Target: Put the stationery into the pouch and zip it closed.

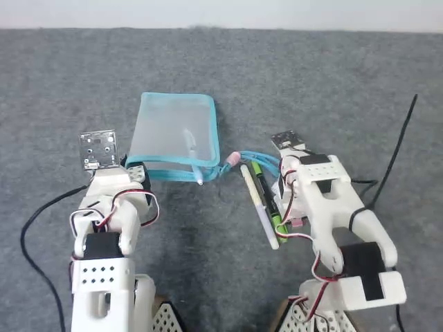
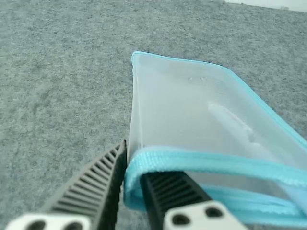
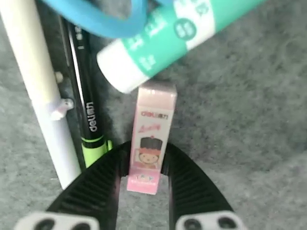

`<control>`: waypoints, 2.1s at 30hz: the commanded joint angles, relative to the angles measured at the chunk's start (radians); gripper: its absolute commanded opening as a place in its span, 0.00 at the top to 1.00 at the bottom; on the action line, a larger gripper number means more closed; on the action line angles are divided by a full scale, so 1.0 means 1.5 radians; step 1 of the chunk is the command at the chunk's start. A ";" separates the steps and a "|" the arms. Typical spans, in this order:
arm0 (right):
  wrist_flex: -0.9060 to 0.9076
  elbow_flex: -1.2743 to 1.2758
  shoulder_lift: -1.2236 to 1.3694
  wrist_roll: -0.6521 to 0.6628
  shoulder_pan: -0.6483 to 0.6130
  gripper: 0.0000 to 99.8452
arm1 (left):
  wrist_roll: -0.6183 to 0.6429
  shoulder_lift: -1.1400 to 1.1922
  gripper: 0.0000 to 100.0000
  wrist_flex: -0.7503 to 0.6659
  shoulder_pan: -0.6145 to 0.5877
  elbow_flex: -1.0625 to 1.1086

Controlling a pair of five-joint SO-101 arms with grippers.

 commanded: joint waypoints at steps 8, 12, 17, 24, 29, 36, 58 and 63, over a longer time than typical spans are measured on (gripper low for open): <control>0.140 -0.030 -0.303 0.158 0.001 0.99 | -0.005 -0.012 0.99 -0.008 -0.004 -0.025; 0.225 -0.086 -0.391 0.170 -0.023 0.99 | -0.005 -0.012 0.99 -0.008 -0.003 -0.025; 0.320 -0.140 -0.395 0.205 -0.153 0.99 | -0.005 -0.012 0.99 -0.008 -0.003 -0.028; 0.334 -0.235 -0.391 0.159 -0.306 0.99 | -0.004 -0.011 0.99 -0.008 -0.003 -0.028; 0.328 -0.280 -0.364 0.137 -0.384 0.99 | -0.004 -0.011 0.99 -0.009 0.028 -0.027; 0.321 -0.349 -0.230 0.130 -0.419 0.99 | -0.002 -0.011 0.99 -0.009 0.054 -0.028; 0.421 -0.734 -0.023 0.135 -0.303 0.99 | -0.005 -0.012 0.99 -0.006 0.054 -0.025; 0.461 -0.689 -0.033 0.138 -0.302 0.99 | -0.005 -0.012 0.99 -0.006 0.054 -0.025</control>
